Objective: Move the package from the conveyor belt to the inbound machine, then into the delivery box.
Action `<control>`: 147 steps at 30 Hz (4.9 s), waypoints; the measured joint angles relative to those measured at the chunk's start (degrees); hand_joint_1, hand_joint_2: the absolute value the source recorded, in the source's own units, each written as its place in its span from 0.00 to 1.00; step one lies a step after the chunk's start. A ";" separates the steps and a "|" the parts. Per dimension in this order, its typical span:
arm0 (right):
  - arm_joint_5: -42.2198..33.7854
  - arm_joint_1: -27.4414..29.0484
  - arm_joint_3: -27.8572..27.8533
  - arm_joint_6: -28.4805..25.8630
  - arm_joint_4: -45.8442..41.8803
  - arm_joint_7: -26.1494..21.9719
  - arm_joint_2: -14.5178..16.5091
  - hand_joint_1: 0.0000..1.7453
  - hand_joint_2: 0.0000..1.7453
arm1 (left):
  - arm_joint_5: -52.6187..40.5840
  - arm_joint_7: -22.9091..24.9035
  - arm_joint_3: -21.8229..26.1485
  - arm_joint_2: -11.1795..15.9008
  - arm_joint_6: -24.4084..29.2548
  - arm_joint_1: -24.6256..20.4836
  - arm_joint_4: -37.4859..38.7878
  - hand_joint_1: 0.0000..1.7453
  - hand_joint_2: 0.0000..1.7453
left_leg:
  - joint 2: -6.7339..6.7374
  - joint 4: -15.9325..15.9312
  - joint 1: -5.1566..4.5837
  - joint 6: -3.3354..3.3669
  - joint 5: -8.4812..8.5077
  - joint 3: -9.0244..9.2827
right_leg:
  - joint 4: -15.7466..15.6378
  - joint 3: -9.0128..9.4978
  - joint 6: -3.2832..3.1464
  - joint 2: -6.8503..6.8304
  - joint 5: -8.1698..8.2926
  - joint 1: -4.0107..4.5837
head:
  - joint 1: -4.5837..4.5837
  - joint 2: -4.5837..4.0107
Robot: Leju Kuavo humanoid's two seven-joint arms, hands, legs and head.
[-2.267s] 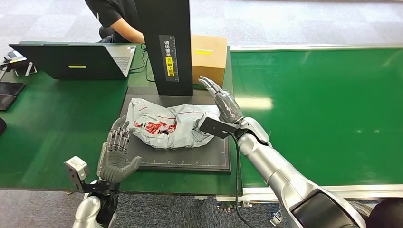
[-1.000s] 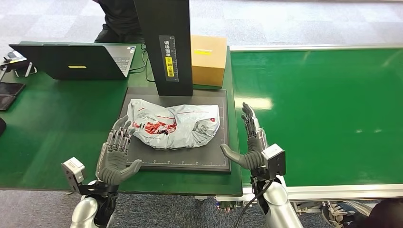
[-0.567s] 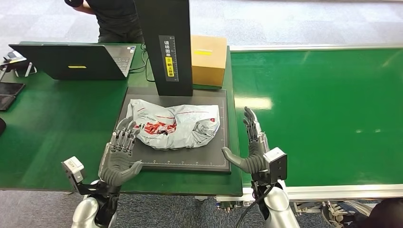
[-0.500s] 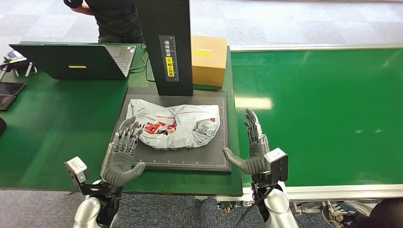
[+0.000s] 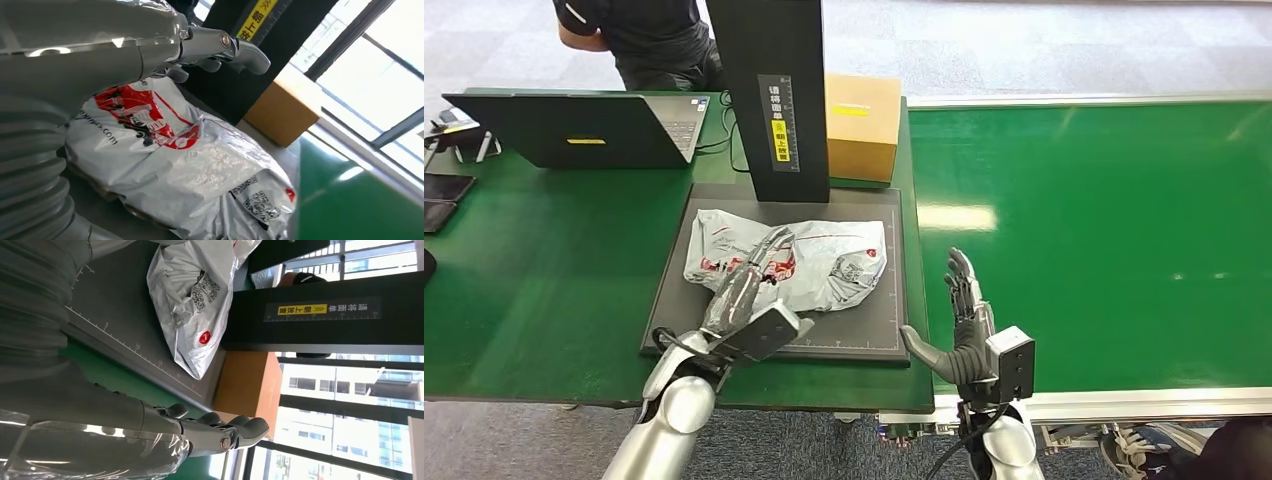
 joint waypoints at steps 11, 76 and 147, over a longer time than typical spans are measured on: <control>0.75 1.27 -1.51 -0.27 -1.97 0.94 1.61 0.00 1.00 | -6.41 11.55 -3.12 -1.14 -0.38 -10.12 18.35 0.00 1.00 | 0.02 -0.01 0.00 0.00 0.00 0.00 | 0.00 -0.01 0.00 0.03 0.00 0.00 | -0.01 0.00; -2.71 4.51 -4.14 0.13 -4.26 1.71 1.78 0.00 0.00 | -19.32 12.88 23.29 15.46 23.20 -6.33 13.48 1.00 1.00 | 0.04 -0.05 0.15 -0.12 -0.01 0.22 | 0.07 0.19 -0.15 0.05 -0.10 0.15 | 0.01 0.00; 1.01 -5.67 1.76 2.01 -0.20 4.11 0.75 0.00 1.00 | 55.43 -14.78 15.63 1.01 -28.19 4.46 -0.57 0.00 1.00 | 0.09 -0.03 -0.02 -0.09 -0.05 0.12 | 0.06 0.08 -0.15 0.11 -0.07 -0.02 | 0.01 0.00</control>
